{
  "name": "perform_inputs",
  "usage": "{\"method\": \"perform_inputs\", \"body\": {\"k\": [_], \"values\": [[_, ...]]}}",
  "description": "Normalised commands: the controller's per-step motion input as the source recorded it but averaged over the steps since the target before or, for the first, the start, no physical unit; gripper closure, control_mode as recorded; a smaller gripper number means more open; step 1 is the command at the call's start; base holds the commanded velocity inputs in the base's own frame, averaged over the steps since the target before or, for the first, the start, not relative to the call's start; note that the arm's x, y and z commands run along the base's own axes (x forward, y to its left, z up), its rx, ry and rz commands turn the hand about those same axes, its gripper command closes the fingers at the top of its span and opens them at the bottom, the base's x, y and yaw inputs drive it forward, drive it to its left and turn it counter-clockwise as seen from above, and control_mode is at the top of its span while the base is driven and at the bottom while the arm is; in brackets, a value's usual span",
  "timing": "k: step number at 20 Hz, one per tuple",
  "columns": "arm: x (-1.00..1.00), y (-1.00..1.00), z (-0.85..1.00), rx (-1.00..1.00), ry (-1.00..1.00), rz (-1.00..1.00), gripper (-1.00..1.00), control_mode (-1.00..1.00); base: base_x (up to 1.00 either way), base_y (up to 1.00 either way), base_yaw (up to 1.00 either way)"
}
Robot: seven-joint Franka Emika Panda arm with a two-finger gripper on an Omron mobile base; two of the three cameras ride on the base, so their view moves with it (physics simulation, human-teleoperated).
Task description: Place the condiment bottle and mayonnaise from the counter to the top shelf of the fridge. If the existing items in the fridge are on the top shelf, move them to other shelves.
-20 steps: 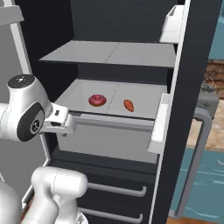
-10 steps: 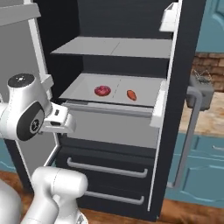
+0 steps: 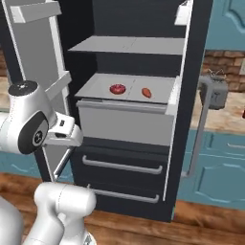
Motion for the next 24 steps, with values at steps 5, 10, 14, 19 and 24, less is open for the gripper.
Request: {"method": "perform_inputs", "body": {"k": [5, 10, 14, 19, 24], "values": [[0.00, 0.00, 0.00, 0.00, 0.00, 0.00, -1.00, 1.00, -0.57, -0.46, -0.23], [0.00, 0.00, 0.00, 0.00, 0.00, 0.00, -1.00, 1.00, -0.52, -0.69, -0.52], [0.00, 0.00, 0.00, 0.00, 0.00, 0.00, -1.00, 1.00, -0.30, -0.77, -0.59], [0.00, 0.00, 0.00, 0.00, 0.00, 0.00, -1.00, 1.00, 0.50, -0.96, -0.40], [0.00, 0.00, 0.00, 0.00, 0.00, 0.00, -1.00, 1.00, 1.00, -0.73, 0.01]]}}
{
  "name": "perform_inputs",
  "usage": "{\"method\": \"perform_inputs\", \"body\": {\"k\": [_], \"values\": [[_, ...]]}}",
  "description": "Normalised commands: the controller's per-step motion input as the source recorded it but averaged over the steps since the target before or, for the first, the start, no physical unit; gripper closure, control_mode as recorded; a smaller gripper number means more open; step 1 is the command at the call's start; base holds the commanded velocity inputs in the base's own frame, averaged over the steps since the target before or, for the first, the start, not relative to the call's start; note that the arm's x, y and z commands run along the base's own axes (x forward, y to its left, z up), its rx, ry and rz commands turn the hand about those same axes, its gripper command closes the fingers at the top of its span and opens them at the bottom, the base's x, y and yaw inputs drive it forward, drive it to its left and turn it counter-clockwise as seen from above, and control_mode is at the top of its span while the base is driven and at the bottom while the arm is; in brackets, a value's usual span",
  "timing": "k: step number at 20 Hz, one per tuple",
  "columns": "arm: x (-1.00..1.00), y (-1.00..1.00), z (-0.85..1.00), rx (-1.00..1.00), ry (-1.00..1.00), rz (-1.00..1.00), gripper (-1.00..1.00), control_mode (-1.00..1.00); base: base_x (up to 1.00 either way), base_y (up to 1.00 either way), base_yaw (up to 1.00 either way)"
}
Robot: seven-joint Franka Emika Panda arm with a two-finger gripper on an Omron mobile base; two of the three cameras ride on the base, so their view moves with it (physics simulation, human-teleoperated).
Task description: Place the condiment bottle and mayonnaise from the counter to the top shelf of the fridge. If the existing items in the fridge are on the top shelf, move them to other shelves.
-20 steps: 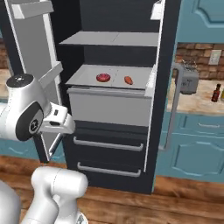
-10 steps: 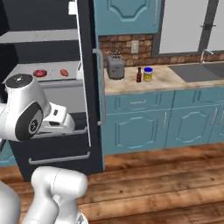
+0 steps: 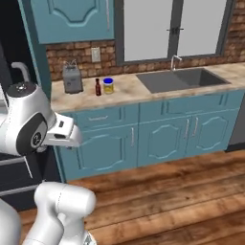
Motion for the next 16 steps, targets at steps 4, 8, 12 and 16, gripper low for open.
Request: {"method": "perform_inputs", "body": {"k": [4, 8, 12, 16], "values": [[0.00, 0.00, 0.00, 0.00, 0.00, 0.00, -1.00, 1.00, 1.00, -0.89, 0.13], [0.00, 0.00, 0.00, 0.00, 0.00, 0.00, -1.00, 1.00, 1.00, -0.77, 0.11], [0.00, 0.00, 0.00, 0.00, 0.00, 0.00, -1.00, 1.00, 1.00, -0.39, 0.20], [0.00, 0.00, 0.00, 0.00, 0.00, 0.00, -1.00, 1.00, 1.00, -0.13, 0.39]]}}
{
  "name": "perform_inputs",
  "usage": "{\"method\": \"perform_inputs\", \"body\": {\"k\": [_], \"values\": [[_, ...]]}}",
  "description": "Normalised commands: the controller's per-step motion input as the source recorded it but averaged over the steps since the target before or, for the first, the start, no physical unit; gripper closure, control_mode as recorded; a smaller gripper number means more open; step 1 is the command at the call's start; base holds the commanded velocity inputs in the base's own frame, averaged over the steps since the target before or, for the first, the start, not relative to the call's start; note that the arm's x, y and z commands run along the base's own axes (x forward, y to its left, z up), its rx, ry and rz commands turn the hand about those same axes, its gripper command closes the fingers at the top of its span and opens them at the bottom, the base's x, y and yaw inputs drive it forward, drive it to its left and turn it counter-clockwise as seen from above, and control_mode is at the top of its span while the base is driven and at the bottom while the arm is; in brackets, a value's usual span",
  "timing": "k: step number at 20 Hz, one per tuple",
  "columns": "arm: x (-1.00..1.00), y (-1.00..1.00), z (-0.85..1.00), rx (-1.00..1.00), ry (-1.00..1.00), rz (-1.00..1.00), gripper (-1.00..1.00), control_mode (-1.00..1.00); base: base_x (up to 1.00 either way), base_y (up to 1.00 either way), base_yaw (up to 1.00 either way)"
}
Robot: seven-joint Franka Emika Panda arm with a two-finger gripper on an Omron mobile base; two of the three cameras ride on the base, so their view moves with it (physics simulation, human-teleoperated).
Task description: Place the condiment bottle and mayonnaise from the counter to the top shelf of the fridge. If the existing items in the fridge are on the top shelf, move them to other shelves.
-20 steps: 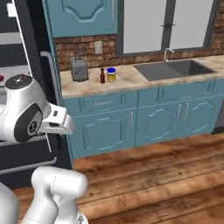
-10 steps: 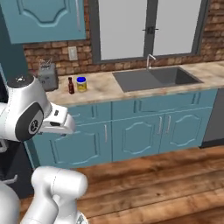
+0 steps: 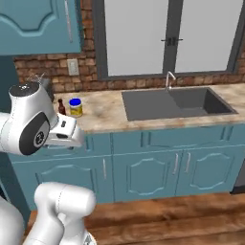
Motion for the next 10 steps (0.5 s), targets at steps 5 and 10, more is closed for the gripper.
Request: {"method": "perform_inputs", "body": {"k": [5, 10], "values": [[0.00, 0.00, 0.00, 0.00, 0.00, 0.00, -1.00, 1.00, 1.00, -0.05, 0.42], [0.00, 0.00, 0.00, 0.00, 0.00, 0.00, -1.00, 1.00, 1.00, -0.05, 0.20]]}}
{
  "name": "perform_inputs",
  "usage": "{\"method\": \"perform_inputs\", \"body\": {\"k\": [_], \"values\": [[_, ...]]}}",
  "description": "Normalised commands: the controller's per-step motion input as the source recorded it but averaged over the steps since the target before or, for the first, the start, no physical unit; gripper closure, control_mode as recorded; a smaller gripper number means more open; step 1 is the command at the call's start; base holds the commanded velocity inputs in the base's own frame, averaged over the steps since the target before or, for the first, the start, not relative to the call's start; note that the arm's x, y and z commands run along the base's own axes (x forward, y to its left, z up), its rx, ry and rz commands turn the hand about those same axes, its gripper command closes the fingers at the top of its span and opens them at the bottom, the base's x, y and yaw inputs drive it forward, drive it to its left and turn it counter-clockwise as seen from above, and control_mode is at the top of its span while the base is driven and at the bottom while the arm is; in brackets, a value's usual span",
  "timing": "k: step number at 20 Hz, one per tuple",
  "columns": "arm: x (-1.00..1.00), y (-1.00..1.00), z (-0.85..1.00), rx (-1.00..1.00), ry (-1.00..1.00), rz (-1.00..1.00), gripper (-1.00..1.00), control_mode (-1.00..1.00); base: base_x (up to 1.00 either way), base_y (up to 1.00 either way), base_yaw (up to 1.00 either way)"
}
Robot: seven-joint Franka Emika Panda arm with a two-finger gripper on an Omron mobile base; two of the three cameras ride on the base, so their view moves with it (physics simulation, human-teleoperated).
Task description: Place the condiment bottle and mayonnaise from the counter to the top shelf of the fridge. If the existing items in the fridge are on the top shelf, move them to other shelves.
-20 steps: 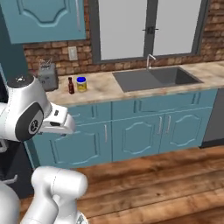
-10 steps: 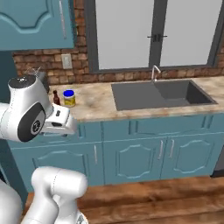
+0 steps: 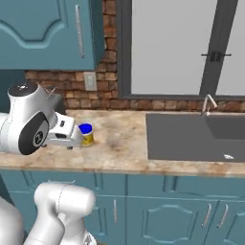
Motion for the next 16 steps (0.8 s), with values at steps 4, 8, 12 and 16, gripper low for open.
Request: {"method": "perform_inputs", "body": {"k": [4, 8, 12, 16], "values": [[0.00, 0.00, 0.00, 0.00, 0.00, 0.00, -1.00, 1.00, 0.39, -0.13, 0.18], [0.00, 0.00, 0.00, 0.00, 0.00, 0.00, -1.00, 1.00, -0.02, -0.25, 0.31], [0.00, 0.00, 0.00, 0.00, 0.00, 0.00, -1.00, 1.00, 0.02, 0.00, 0.00], [0.18, -0.05, 0.00, 0.00, 0.00, 0.01, -1.00, -1.00, 0.32, -0.01, 0.00]]}}
